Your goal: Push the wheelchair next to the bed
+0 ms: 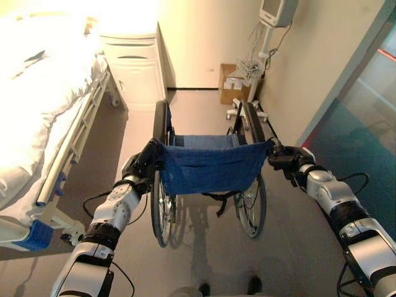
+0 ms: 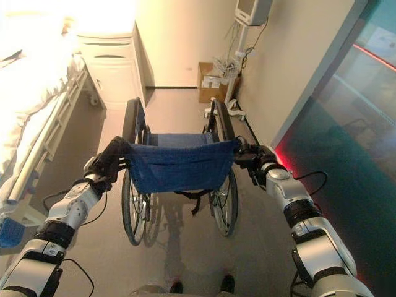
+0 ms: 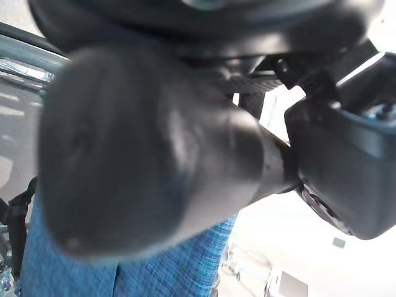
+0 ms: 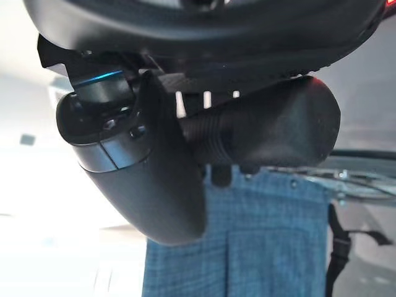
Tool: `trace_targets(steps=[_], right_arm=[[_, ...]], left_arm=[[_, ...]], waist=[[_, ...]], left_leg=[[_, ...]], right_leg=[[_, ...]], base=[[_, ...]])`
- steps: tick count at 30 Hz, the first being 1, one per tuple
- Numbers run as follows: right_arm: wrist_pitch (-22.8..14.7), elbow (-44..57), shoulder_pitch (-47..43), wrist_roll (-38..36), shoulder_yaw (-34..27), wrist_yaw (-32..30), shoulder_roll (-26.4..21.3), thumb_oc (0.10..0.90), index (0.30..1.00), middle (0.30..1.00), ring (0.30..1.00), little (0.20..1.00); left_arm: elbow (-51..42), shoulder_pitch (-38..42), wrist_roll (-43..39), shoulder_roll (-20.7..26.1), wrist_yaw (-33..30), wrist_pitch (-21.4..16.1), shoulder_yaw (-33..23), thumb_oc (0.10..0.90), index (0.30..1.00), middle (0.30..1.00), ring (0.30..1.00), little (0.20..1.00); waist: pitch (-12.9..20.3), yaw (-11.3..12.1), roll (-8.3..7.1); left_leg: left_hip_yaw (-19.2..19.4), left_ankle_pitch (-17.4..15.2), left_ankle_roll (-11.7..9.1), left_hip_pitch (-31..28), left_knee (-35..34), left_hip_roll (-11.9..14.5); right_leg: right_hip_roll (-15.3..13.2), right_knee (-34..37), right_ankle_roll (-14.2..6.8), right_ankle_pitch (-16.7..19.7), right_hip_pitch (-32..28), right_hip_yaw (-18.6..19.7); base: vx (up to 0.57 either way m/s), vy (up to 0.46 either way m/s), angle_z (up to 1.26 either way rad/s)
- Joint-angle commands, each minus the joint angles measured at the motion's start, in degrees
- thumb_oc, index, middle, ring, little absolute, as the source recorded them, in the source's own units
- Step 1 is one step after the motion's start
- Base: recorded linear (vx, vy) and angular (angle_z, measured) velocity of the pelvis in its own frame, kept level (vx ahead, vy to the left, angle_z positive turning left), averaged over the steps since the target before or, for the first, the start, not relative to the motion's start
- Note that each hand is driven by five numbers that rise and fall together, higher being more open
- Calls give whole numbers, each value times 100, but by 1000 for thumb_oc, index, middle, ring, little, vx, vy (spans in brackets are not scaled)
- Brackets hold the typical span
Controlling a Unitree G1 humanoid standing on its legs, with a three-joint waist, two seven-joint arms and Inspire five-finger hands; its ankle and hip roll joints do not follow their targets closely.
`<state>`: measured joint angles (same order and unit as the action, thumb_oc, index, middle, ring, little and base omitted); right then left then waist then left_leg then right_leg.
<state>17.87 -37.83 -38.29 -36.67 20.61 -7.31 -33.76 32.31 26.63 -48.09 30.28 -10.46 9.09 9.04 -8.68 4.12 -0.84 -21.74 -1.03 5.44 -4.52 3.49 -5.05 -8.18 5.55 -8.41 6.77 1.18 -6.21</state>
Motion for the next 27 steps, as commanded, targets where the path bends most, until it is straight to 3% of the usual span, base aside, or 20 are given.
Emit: trace_targets(steps=[1,5,6,7,9,14,17,19,21,22,24,26,27], right_arm=[[-364,863,-966,-675,280,465,958,400,300,300,300,300],[-331,793,-980,-655,298,494,856,400,300,300,300,300],[-294,872,-927,-750,361,513,781,400,300,300,300,300],[-286,886,-917,-759,368,514,778,400,300,300,300,300],[-210,961,-862,-731,397,485,741,400,300,300,300,300],[-272,968,-744,-558,321,419,696,400,300,300,300,300],[-264,929,-764,-486,311,388,705,400,300,300,300,300],[-251,838,-804,-433,272,409,660,400,300,300,300,300],[-290,776,-811,-431,268,437,646,400,300,300,300,300],[-304,717,-826,-413,260,483,649,400,300,300,300,300],[-260,662,-881,-365,313,490,724,400,300,300,300,300],[-230,664,-894,-351,317,473,760,400,300,300,300,300],[-192,667,-906,-324,318,456,807,400,300,300,300,300]], left_arm=[[-596,805,49,-49,357,-492,361,400,300,300,300,300],[-651,851,69,-123,424,-482,365,400,300,300,300,300],[-764,864,-28,-148,294,-459,384,400,300,300,300,300],[-788,855,-32,-153,275,-455,382,400,300,300,300,300],[-1055,822,32,-246,175,-410,360,400,300,300,300,300],[-1459,741,101,-384,330,-334,329,400,300,300,300,300],[-1516,735,172,-515,382,-305,401,400,300,300,300,300],[-1456,801,184,-700,371,-234,509,400,300,300,300,300],[-1351,846,186,-793,322,-243,551,400,300,300,300,300],[-1256,865,105,-855,255,-244,564,400,300,300,300,300],[-916,914,40,-950,58,-358,537,400,300,300,300,300],[-728,941,15,-980,0,-424,525,400,300,300,300,300],[-513,971,57,-1023,-128,-568,545,400,300,300,300,300]], waist=[[165,343,-263],[238,312,-317],[281,236,-311],[282,228,-304],[321,182,-293],[289,178,-350],[266,127,-357],[264,-2,-360],[270,-36,-351],[286,-33,-328],[343,-26,-224],[375,-26,-178],[415,-5,-108]], left_leg=[[1199,-683,-348,-31,437,139],[1108,-739,-546,-36,615,447],[1174,-509,-746,-229,590,806],[1190,-465,-778,-265,569,859],[1307,346,-944,-131,687,1178],[1510,824,-978,350,1257,1197],[1717,828,-989,432,1494,1204],[2187,751,-1017,431,1714,1285],[2236,664,-1005,407,1685,1206],[2220,545,-964,370,1590,1035],[2235,250,-852,194,1005,598],[2250,131,-804,84,599,432],[2159,139,-769,-8,-25,238]], right_leg=[[-708,-378,-151,834,414,360],[-553,-533,-150,471,165,459],[-439,-742,-44,240,119,274],[-422,-758,-26,220,104,241],[-152,-664,227,24,-136,73],[141,-522,547,-227,-496,-186],[216,-508,632,-306,-599,-272],[269,-549,731,-405,-690,-473],[281,-564,733,-430,-714,-520],[311,-562,722,-446,-744,-525],[446,-564,683,-491,-798,-493],[502,-589,661,-511,-812,-497],[597,-613,631,-540,-829,-497]], base=[[184,-460,113],[156,-409,87],[166,-376,71],[180,-476,83],[99,-337,49],[68,-330,45],[83,-232,19],[94,-174,31],[103,-88,40],[189,-97,32],[241,-72,16],[226,-33,9],[289,-19,-6]])
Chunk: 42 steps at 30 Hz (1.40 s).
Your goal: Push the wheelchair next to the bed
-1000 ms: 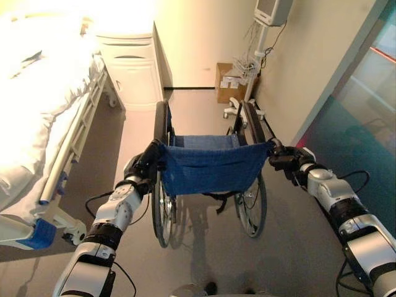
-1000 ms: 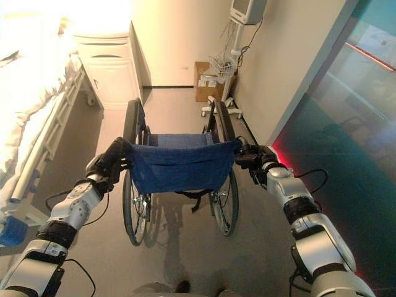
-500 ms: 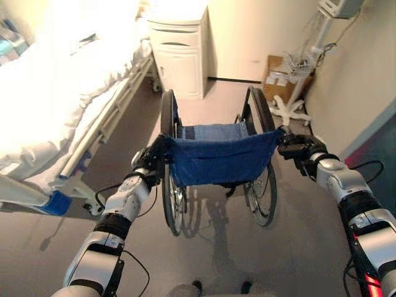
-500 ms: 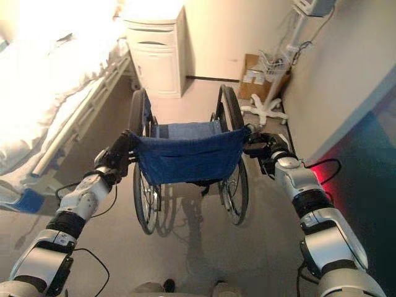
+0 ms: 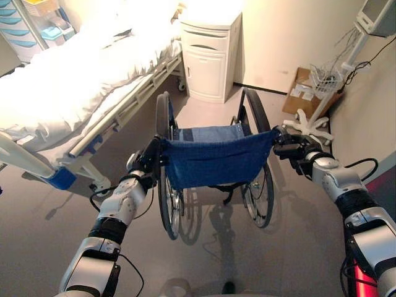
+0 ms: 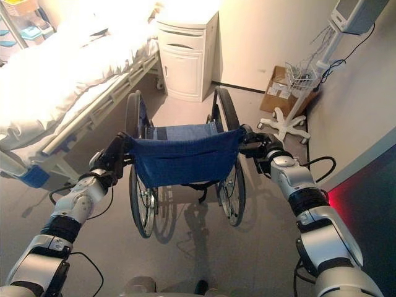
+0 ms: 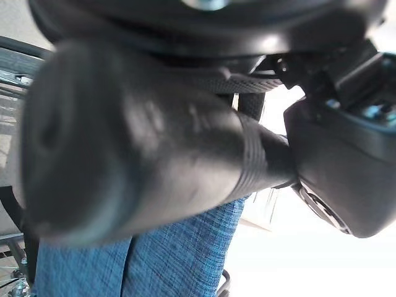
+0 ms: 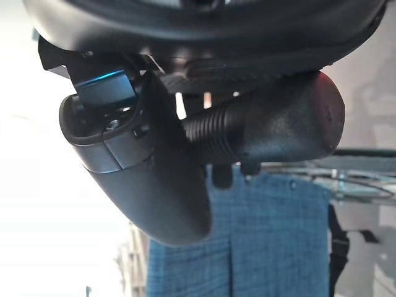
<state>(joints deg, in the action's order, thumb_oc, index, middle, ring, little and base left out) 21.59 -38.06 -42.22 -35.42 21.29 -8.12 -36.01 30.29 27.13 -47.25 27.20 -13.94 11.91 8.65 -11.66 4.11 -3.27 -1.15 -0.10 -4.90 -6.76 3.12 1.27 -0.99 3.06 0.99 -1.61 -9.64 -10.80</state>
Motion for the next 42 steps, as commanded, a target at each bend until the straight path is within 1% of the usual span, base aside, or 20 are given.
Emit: trace_targets(steps=[1,3,5,7,8,11,14,17,18,20,21,23,26,28,31,33,37,39,40,42], right_arm=[[-559,687,-515,-439,252,529,1053,400,300,300,300,300],[-529,699,-518,-404,247,525,1075,400,300,300,300,300],[-528,672,-498,-365,231,573,1042,400,300,300,300,300],[-546,659,-463,-372,221,607,1004,400,300,300,300,300],[-581,635,-386,-366,218,685,933,400,300,300,300,300],[-610,569,-363,-378,292,788,984,400,300,300,300,300],[-697,473,-296,-375,305,855,1100,400,300,300,300,300],[-831,470,-150,-363,255,761,1212,400,300,300,300,300],[-902,539,-20,-340,215,741,1222,400,300,300,300,300],[-951,602,94,-340,173,755,1214,400,300,300,300,300],[-964,716,236,-354,112,770,1187,400,300,300,300,300],[-915,764,212,-426,139,784,1178,400,300,300,300,300],[-830,694,12,-464,166,730,1280,400,300,300,300,300],[-791,661,-117,-500,169,703,1311,400,300,300,300,300],[-807,904,59,-470,225,675,1239,400,300,300,300,300],[-716,1084,147,-503,174,696,1103,400,300,300,300,300],[-587,1079,222,-383,-77,932,926,400,300,300,300,300],[-546,984,145,-411,-39,879,886,400,300,300,300,300],[-551,911,84,-455,-9,899,872,400,300,300,300,300],[-545,886,21,-589,73,895,868,400,300,300,300,300]], left_arm=[[-223,932,-1,-735,161,-912,605,400,300,300,300,300],[-142,934,93,-757,39,-980,634,400,300,300,300,300],[-109,892,241,-777,-166,-991,681,400,300,300,300,300],[-114,875,200,-755,-224,-978,683,400,300,300,300,300],[-107,802,131,-718,-272,-973,647,400,300,300,300,300],[-77,675,149,-694,-377,-959,521,400,300,300,300,300],[99,601,260,-722,-447,-1048,427,400,300,300,300,300],[206,609,306,-758,-418,-1091,377,400,300,300,300,300],[246,631,243,-751,-404,-1077,352,400,300,300,300,300],[285,631,267,-772,-459,-1104,340,400,300,300,300,300],[329,618,223,-770,-492,-1121,326,400,300,300,300,300],[411,614,226,-772,-579,-1195,314,400,300,300,300,300],[529,688,331,-780,-654,-1195,287,400,300,300,300,300],[652,770,239,-684,-672,-1260,308,400,300,300,300,300],[478,598,220,-715,-842,-1394,354,400,300,300,300,300],[356,524,241,-725,-946,-1414,400,400,300,300,300,300],[267,402,455,-779,-861,-1311,288,400,300,300,300,300],[327,418,448,-774,-771,-1248,273,400,300,300,300,300],[377,432,415,-753,-742,-1237,260,400,300,300,300,300],[424,383,382,-734,-855,-1284,277,400,300,300,300,300]], waist=[[717,17,169],[710,59,201],[677,160,235],[674,182,239],[682,222,240],[708,359,131],[693,528,20],[673,614,-87],[634,618,-69],[607,602,-44],[539,524,19],[466,382,92],[415,300,136],[374,170,96],[340,-66,-11],[327,-286,2],[391,-472,-3],[534,-531,20],[602,-540,39],[760,-580,118]], left_leg=[[57,171,253,218,-255,-465],[58,385,212,342,-460,-535],[420,784,126,866,-613,-594],[636,877,121,1042,-603,-592],[920,964,138,1281,-496,-570],[1079,639,375,1444,-42,-635],[1103,284,612,1432,351,-668],[1003,162,841,1323,410,-770],[893,131,910,1219,389,-804],[801,109,950,1131,372,-831],[586,41,1010,962,369,-861],[383,-87,1063,682,358,-869],[248,-161,1068,448,313,-875],[90,-330,997,181,242,-924],[-138,-621,925,-139,193,-1086],[-344,-775,926,-391,209,-1123],[-665,-1133,1010,-641,406,-1131],[-750,-1081,959,-625,574,-1086],[-726,-1021,901,-630,697,-1019],[-676,-346,580,-709,1083,-733]], right_leg=[[-69,-365,-316,274,218,-31],[4,-335,-317,233,130,-16],[151,-242,-268,56,-175,7],[196,-232,-244,-23,-278,-19],[248,-264,-195,-157,-390,-103],[138,-475,-200,-340,-436,-212],[-119,-866,-298,-535,-545,-409],[-467,-1853,-609,-120,-326,-523],[-679,-2646,-715,210,-152,-512],[-812,-3244,-756,418,8,-456],[-843,-4189,-784,649,296,-258],[-905,-4612,-720,743,868,-63],[-998,-4066,-648,674,1273,-79],[-921,-2398,-675,834,1554,-149],[-648,-450,-965,1379,1865,-81],[-441,175,-1039,1639,2219,125],[-388,135,-934,1696,2189,497],[-334,-118,-842,1644,2074,752],[-325,-344,-775,1540,2030,750],[-232,-558,-573,1316,1841,671]], base=[[311,-15,-8],[239,-8,-16],[325,23,-17],[262,33,-15],[387,43,-12],[408,55,-5],[395,74,-37],[335,130,-46],[242,136,-25],[289,169,-8],[316,175,22],[311,135,53],[356,-6,20],[366,-141,-3],[398,-134,38],[580,-96,58],[417,-114,64],[376,-171,73],[333,-200,89],[366,-223,108]])
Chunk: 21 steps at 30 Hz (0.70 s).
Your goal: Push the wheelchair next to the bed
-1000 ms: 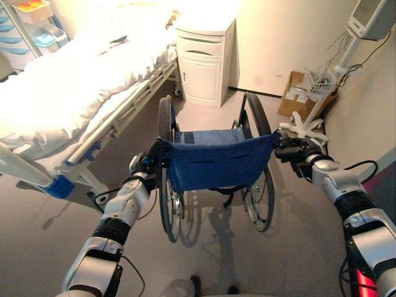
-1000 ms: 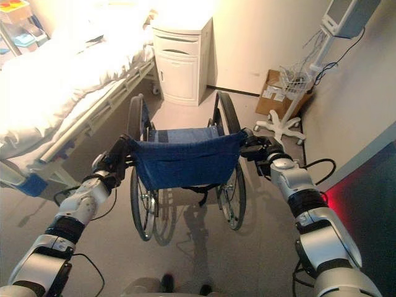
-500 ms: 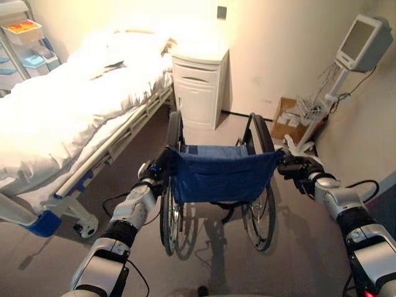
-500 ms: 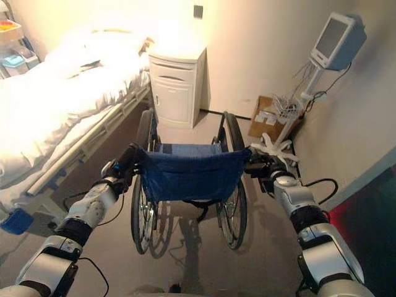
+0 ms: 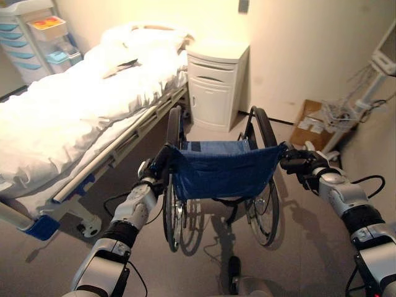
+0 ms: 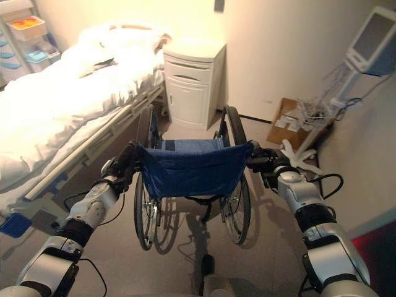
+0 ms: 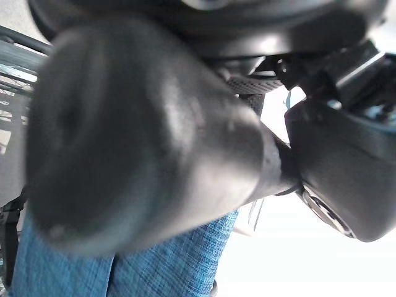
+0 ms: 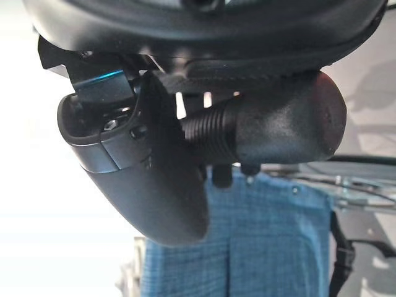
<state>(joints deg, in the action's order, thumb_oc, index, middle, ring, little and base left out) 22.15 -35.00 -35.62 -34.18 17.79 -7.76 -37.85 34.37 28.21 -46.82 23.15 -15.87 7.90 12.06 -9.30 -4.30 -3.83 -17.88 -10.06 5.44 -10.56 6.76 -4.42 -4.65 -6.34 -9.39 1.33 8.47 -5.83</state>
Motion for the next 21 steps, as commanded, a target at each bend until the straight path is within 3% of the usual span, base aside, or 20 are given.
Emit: trace_targets(steps=[1,2,3,5,7,10,11,12,14,16,18,21], right_arm=[[-596,627,-597,-722,435,804,1053,400,300,300,300,300],[-631,737,-480,-673,430,724,1079,400,300,300,300,300],[-693,782,-382,-638,419,718,1082,400,300,300,300,300],[-767,866,-240,-594,377,687,1065,400,300,300,300,300],[-837,872,-166,-585,330,576,1047,400,300,300,300,300],[-872,658,-302,-582,337,472,1112,400,300,300,300,300],[-828,557,-428,-602,368,430,1148,400,300,300,300,300],[-775,481,-512,-598,385,397,1173,400,300,300,300,300],[-743,461,-532,-585,410,338,1200,400,300,300,300,300],[-761,493,-420,-550,436,273,1211,400,300,300,300,300],[-777,556,-232,-455,394,400,1157,400,300,300,300,300],[-751,634,-36,-394,344,586,1087,400,300,300,300,300]], left_arm=[[-26,235,341,-340,-687,-882,-66,400,300,300,300,300],[-155,155,349,-324,-741,-855,-65,400,300,300,300,300],[-244,78,368,-327,-770,-854,-75,400,300,300,300,300],[-390,-21,386,-270,-735,-783,-128,400,300,300,300,300],[-415,-42,424,-162,-502,-668,-189,400,300,300,300,300],[-282,28,401,73,-121,-552,-237,400,300,300,300,300],[-177,83,358,149,7,-538,-243,400,300,300,300,300],[-101,131,330,185,83,-510,-240,400,300,300,300,300],[-92,144,348,184,117,-474,-240,400,300,300,300,300],[-146,22,354,150,150,-517,-259,400,300,300,300,300],[-227,-124,336,203,208,-520,-327,400,300,300,300,300],[-339,-300,364,217,206,-491,-395,400,300,300,300,300]], waist=[[532,242,215],[533,262,145],[493,297,83],[403,379,5],[305,493,-58],[254,624,-28],[252,679,6],[287,744,73],[286,823,110],[284,955,170],[279,1009,205],[323,1054,220]], left_leg=[[1109,959,-585,-298,1032,-35],[1292,1546,-792,-9,1735,43],[1470,1699,-881,286,2417,45],[1742,1783,-946,927,3158,109],[1919,1518,-852,1497,3255,251],[2083,1296,-749,1480,2182,350],[2143,1326,-760,1347,1360,378],[2090,1446,-814,1393,594,381],[1999,1651,-883,1451,14,372],[1938,2165,-1019,1776,-731,460],[2011,2429,-1081,1947,-1043,555],[2106,2418,-1087,2077,-1142,620]], right_leg=[[180,374,535,926,-87,121],[117,439,645,801,-362,10],[55,456,725,707,-549,-98],[-2,484,831,585,-826,-264],[-22,563,845,498,-1089,-368],[88,668,801,330,-1374,-339],[164,712,780,256,-1487,-290],[258,756,770,195,-1579,-276],[311,804,766,139,-1706,-233],[407,877,783,19,-1981,-144],[448,845,800,-130,-2169,-81],[440,767,798,-324,-2351,-79]], base=[[307,-223,103],[264,-244,86],[253,-251,74],[243,-229,23],[248,-171,-1],[285,-40,14],[355,70,-7],[345,82,-12],[264,69,-16],[360,105,-9],[366,127,-18],[304,134,-24]])
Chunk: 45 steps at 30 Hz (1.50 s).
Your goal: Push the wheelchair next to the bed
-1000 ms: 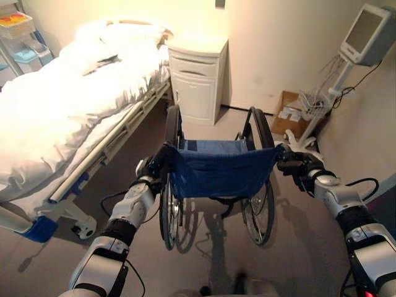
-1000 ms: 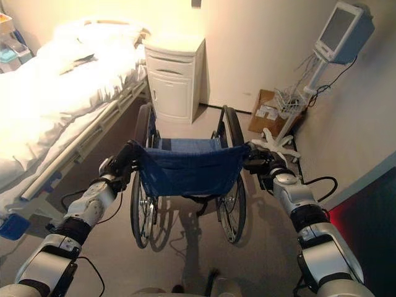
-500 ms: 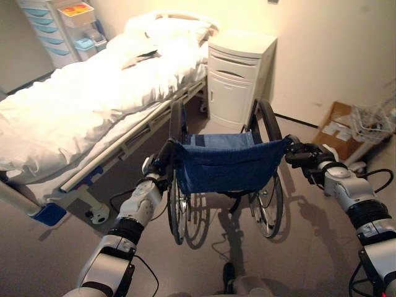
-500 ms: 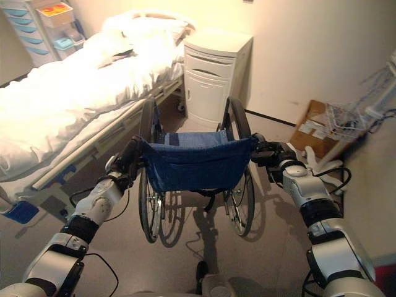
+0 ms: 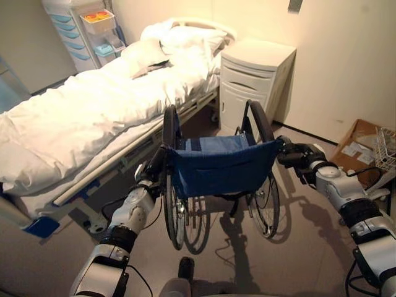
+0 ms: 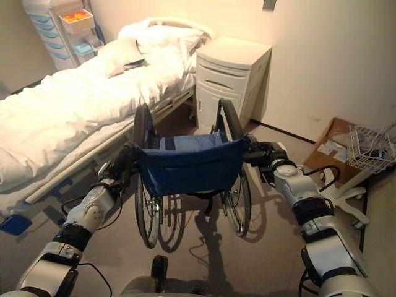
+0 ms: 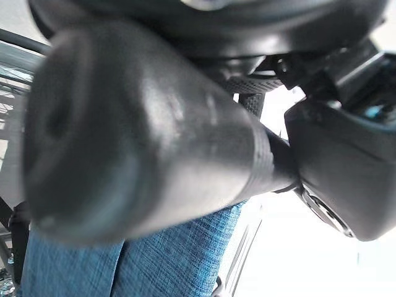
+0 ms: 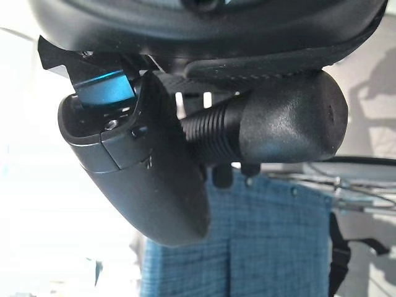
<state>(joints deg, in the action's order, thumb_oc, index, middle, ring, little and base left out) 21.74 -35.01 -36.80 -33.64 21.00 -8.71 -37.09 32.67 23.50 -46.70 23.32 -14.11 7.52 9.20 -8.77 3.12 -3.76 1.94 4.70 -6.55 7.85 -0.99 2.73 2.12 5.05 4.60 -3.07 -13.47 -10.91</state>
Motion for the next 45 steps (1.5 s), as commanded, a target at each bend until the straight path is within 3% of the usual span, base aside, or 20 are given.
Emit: trace_targets(steps=[1,4,8,11,13,16,19,20,21,23,24,26,27,30,37,45], right_arm=[[-704,635,88,-447,20,702,1005,400,300,300,300,300],[-636,639,156,-404,29,942,998,400,300,300,300,300],[-730,682,299,-459,-27,929,973,400,300,300,300,300],[-838,716,447,-438,-115,972,1000,400,300,300,300,300],[-930,749,574,-373,-172,1008,1054,400,300,300,300,300],[-978,842,723,-281,-230,1017,1166,400,300,300,300,300],[-888,859,677,-223,-219,1051,1231,400,300,300,300,300],[-875,858,664,-219,-215,1052,1239,400,300,300,300,300],[-780,865,536,-243,-181,1038,1283,400,300,300,300,300],[-730,912,435,-345,-159,962,1281,400,300,300,300,300],[-740,928,426,-416,-147,929,1268,400,300,300,300,300],[-728,902,363,-447,-136,889,1243,400,300,300,300,300],[-721,872,307,-472,-120,829,1255,400,300,300,300,300],[-642,765,61,-613,-127,620,1227,400,300,300,300,300],[-582,846,54,-544,-245,396,1198,400,300,300,300,300],[-517,928,53,-486,-358,241,1119,400,300,300,300,300]], left_arm=[[-166,162,356,206,31,-452,-119,400,300,300,300,300],[15,182,391,229,-35,-455,-168,400,300,300,300,300],[182,362,381,242,-14,-471,-70,400,300,300,300,300],[242,468,432,205,8,-513,8,400,300,300,300,300],[234,484,507,153,-22,-543,25,400,300,300,300,300],[259,494,589,92,-56,-583,44,400,300,300,300,300],[171,469,636,67,-86,-525,-29,400,300,300,300,300],[165,466,642,66,-85,-518,-41,400,300,300,300,300],[147,438,690,89,-41,-499,-112,400,300,300,300,300],[109,392,664,142,1,-513,-119,400,300,300,300,300],[60,350,645,165,9,-531,-103,400,300,300,300,300],[5,351,606,208,16,-476,-90,400,300,300,300,300],[7,384,597,228,21,-441,-63,400,300,300,300,300],[41,535,612,239,47,-308,-43,400,300,300,300,300],[5,651,435,252,23,-156,-16,400,300,300,300,300],[44,733,350,220,42,-85,-27,400,300,300,300,300]], waist=[[276,315,211],[365,378,178],[438,407,90],[454,392,38],[465,401,-3],[466,343,79],[450,314,183],[448,315,188],[420,305,249],[371,241,253],[343,174,235],[310,114,208],[289,83,194],[346,75,220],[527,51,232],[624,-20,264]], left_leg=[[131,934,121,225,-352,-96],[138,636,288,-37,-129,-157],[76,347,495,-190,56,-327],[16,196,679,-211,227,-496],[-55,68,823,-211,359,-670],[-94,-86,995,-420,377,-830],[-52,-174,1013,-692,285,-825],[-35,-174,1010,-724,268,-822],[41,-169,966,-994,81,-771],[-2,-204,926,-1210,-82,-764],[-30,-249,909,-1315,-175,-772],[-41,-303,906,-1399,-231,-791],[-48,-362,924,-1435,-228,-806],[-49,-321,872,-1467,-299,-718],[154,-277,785,-1461,-401,-668],[273,-312,735,-1494,-401,-649]], right_leg=[[-246,-377,-605,99,-171,430],[-490,-467,-761,-77,-377,279],[-766,-680,-947,-49,-355,109],[-997,-1157,-1066,139,-172,94],[-1180,-1653,-1116,474,-43,147],[-1322,-2910,-1133,1059,486,159],[-1452,-3255,-1073,1126,966,15],[-1470,-3202,-1066,1111,1000,-25],[-1394,-2684,-1012,911,1207,-227],[-1140,-1929,-1006,849,1411,-299],[-1011,-1452,-1058,960,1573,-269],[-920,-1215,-1128,1135,1711,-210],[-928,-1309,-1179,1302,1827,-168],[-790,-935,-1095,952,1492,-119],[-616,-374,-977,810,910,-214],[-528,-193,-897,691,668,-197]], base=[[215,118,-29],[364,248,-52],[227,211,-40],[221,230,-8],[205,235,18],[158,240,15],[85,132,6],[92,58,-12],[65,-36,-34],[30,-84,-36],[-16,-84,-15],[-20,-75,-6],[-32,-86,23],[-38,-97,34],[-44,-74,13],[-13,-30,2]])
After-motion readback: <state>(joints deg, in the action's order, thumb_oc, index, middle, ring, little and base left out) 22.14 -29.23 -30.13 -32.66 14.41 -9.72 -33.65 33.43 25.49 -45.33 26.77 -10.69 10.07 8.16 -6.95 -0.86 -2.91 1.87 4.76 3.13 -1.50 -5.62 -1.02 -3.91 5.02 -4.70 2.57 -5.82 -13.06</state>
